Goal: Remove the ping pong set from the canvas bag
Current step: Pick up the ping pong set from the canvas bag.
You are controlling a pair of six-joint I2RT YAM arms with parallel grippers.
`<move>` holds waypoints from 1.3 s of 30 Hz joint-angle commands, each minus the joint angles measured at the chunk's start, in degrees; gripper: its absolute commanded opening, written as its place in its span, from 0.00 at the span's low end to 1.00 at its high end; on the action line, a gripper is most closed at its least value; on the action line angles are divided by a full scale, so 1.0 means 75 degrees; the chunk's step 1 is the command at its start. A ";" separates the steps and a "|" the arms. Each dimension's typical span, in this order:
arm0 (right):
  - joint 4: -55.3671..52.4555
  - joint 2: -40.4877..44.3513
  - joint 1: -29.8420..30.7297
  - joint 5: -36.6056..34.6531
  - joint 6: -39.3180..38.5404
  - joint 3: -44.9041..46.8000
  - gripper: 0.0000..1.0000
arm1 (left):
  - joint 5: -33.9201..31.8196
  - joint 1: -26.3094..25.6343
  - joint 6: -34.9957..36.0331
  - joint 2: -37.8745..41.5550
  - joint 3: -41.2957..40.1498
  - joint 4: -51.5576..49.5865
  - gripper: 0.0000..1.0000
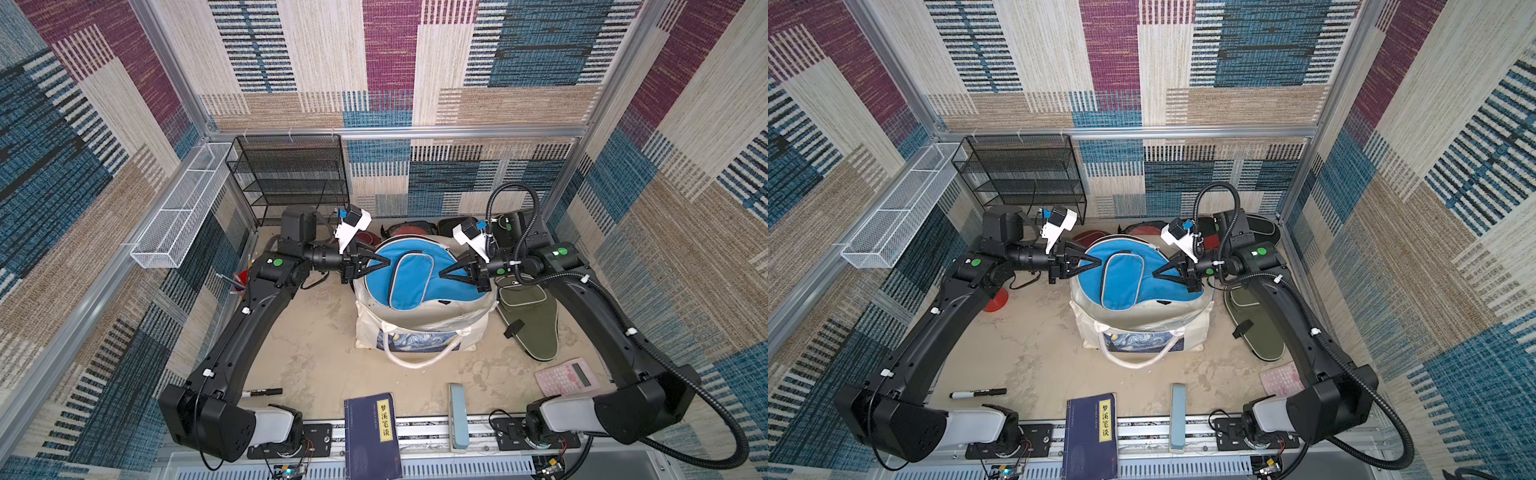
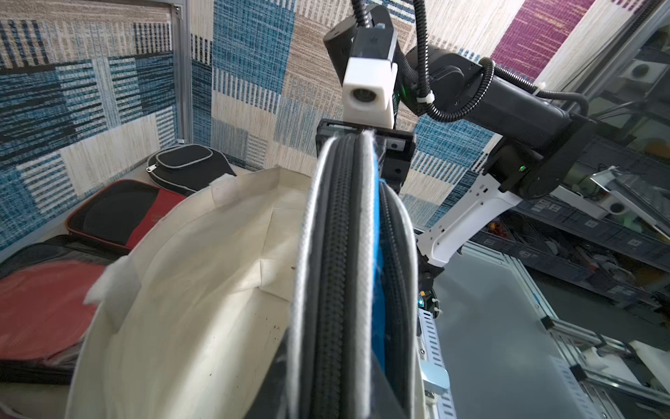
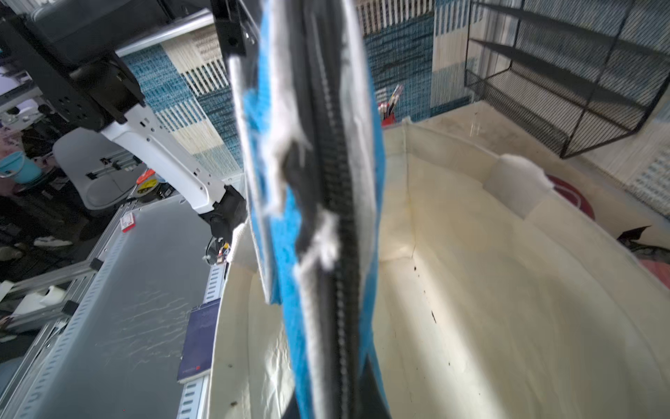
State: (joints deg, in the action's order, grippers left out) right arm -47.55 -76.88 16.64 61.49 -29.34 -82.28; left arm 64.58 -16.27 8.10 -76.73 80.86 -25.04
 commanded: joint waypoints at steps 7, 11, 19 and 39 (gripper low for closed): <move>0.2713 0.1309 -0.0200 -0.0285 0.1944 0.0375 0.00 | -0.2614 0.0162 -0.0419 0.1018 -0.0332 0.1066 0.90; 0.3389 0.1681 -0.0383 -0.0553 0.2705 0.0512 0.00 | -0.3641 0.0324 -0.0621 0.1656 -0.0598 0.1063 0.99; 0.6052 0.1515 -0.0590 -0.0878 0.6358 0.0860 0.00 | -0.3271 0.0494 -0.3185 0.2523 -0.2312 0.3340 1.00; 1.1991 0.1352 -0.0336 -0.0451 1.0864 0.3392 0.00 | -0.2472 -0.0770 -0.6190 0.0953 -0.3391 0.9637 0.99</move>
State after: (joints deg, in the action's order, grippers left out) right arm 30.87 -66.48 13.61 58.57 46.28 -57.17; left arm 45.43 -21.50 -36.53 -68.53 54.26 41.08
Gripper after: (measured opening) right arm 0.107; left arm 0.995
